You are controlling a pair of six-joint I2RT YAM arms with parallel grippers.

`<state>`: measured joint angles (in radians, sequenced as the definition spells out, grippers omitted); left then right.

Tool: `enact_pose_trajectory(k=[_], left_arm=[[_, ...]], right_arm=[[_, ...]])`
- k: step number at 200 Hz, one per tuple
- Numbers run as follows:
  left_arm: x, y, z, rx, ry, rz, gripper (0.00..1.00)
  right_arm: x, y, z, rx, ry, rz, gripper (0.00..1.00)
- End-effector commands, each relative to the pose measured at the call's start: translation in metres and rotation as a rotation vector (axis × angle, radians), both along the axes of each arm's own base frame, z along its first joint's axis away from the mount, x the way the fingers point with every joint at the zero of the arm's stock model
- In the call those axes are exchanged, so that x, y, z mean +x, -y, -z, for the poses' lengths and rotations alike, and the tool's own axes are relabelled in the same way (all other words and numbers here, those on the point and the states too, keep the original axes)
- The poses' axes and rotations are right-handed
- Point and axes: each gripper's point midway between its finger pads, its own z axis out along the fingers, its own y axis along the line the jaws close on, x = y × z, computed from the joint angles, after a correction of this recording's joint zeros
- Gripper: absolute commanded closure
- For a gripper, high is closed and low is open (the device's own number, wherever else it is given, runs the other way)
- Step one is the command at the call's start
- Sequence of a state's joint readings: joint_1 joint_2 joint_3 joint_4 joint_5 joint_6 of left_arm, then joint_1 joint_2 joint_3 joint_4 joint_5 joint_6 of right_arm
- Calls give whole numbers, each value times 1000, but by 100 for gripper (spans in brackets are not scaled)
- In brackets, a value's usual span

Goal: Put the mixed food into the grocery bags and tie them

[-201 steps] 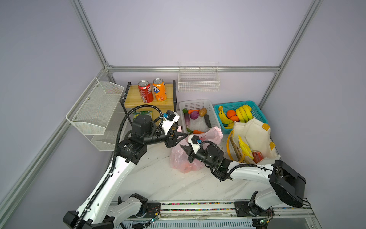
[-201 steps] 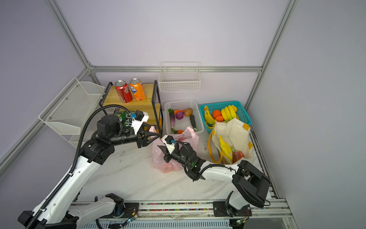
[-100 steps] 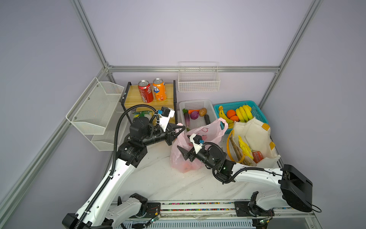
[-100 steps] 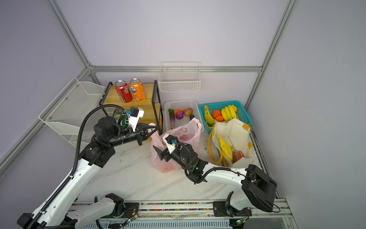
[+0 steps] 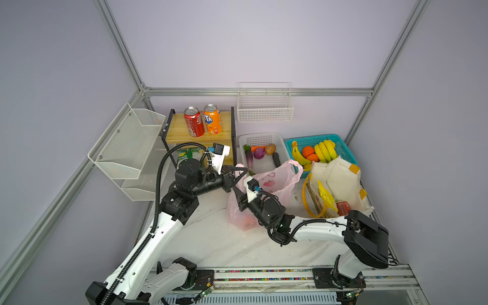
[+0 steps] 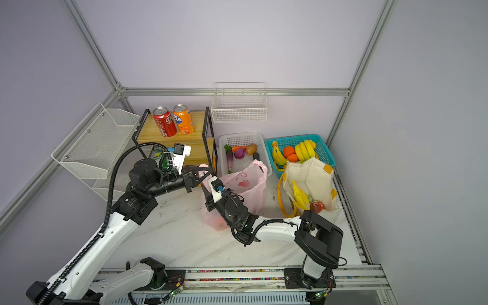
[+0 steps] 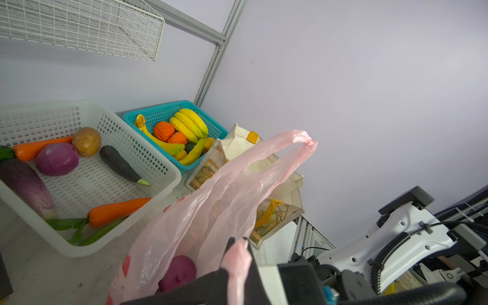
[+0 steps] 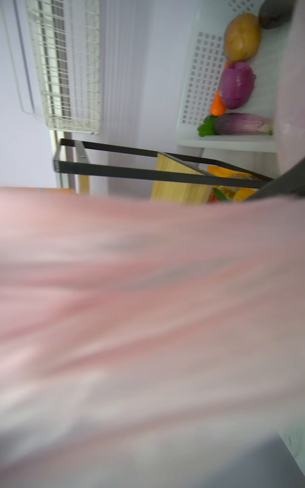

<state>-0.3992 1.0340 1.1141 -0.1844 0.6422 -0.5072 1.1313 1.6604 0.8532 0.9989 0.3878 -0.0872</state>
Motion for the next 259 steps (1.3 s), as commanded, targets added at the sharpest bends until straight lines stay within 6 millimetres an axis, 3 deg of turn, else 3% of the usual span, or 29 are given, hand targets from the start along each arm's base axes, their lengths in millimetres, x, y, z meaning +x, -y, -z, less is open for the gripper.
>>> enact_pose_trajectory(k=[1, 15, 39, 71, 73, 91, 122, 149, 168, 190, 210, 229, 242, 259], left_arm=[[0, -2, -12, -40, 26, -11, 100], [3, -2, -10, -25, 24, -13, 100], [9, -3, -6, 11, 25, -35, 100], [17, -10, -4, 56, 30, -79, 100], [17, -10, -4, 57, 32, -79, 100], [20, -14, -6, 60, 34, -96, 100], [27, -23, -6, 70, 30, -133, 100], [34, -34, -8, 80, 33, -180, 100], [36, -38, -7, 83, 29, -195, 100], [38, -40, 0, 90, 13, -208, 100], [38, -43, 3, 94, 8, -223, 100], [37, -46, 4, 98, 13, -241, 100], [37, -47, 5, 100, 12, -245, 100], [37, -48, 10, 111, 3, -247, 100]], right_arm=[[0, 12, 0, 24, -5, 39, 60], [-5, 13, -8, 10, -4, 13, 57], [-15, 14, -25, -67, 2, -42, 25], [-27, 25, -30, -224, -50, -84, 4], [-29, 30, -39, -216, -43, -83, 3], [-40, 51, -56, -260, -43, -92, 3], [-80, 72, -86, -321, -24, -256, 3], [-108, 91, -92, -319, -46, -360, 7], [-113, 112, -92, -290, -52, -335, 11], [-100, 136, -89, -259, -52, -215, 14], [-66, 164, -94, -200, -80, -59, 17], [-37, 183, -102, -120, -79, -15, 16], [-19, 183, -96, -115, -85, -15, 13], [-5, 168, -88, -118, -68, -64, 11]])
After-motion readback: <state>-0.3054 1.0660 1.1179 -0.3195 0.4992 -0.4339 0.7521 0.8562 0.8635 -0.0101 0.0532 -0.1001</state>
